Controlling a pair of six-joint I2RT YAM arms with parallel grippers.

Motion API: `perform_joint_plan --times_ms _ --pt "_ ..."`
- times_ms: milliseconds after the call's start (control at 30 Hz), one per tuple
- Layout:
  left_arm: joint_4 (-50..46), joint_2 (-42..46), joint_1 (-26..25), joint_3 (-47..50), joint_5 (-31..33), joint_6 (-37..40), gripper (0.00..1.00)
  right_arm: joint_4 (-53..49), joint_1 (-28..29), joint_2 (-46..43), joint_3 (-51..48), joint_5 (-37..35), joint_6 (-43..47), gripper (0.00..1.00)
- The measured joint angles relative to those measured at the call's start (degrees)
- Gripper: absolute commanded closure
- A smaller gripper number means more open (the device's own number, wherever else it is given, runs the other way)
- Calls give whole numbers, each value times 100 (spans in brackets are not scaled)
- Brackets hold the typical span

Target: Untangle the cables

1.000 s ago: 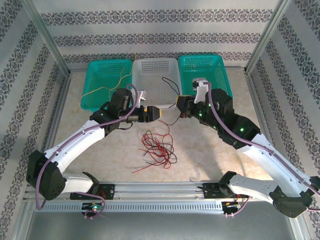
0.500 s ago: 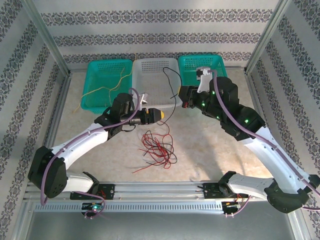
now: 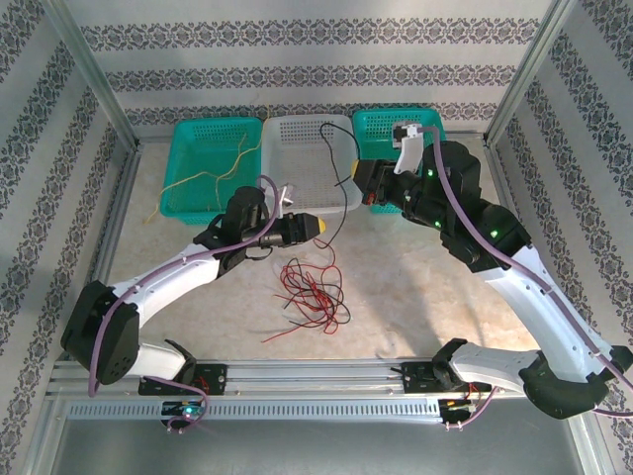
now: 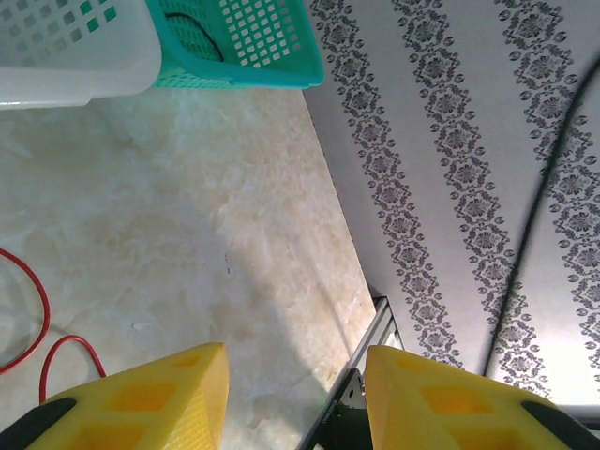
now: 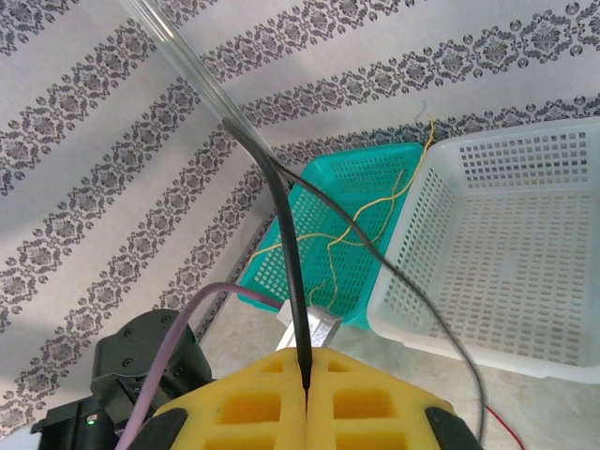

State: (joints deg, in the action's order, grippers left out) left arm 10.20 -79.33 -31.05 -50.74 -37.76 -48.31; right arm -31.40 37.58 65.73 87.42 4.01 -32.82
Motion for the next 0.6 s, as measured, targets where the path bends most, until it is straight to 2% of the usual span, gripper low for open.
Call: perform_joint_plan --times_ms 100,233,433,600 --pt "11 -20 0 28 2 -20 60 -13 -37 31 79 4 7 100" --pt "-81 -13 0 26 151 39 69 -114 -160 136 264 11 28 100" --pt "-1102 186 4 -26 1117 391 64 -553 -713 608 953 -35 170 100" --pt "-1718 568 4 -26 1718 605 56 -981 -1561 1193 1742 -114 205 100"
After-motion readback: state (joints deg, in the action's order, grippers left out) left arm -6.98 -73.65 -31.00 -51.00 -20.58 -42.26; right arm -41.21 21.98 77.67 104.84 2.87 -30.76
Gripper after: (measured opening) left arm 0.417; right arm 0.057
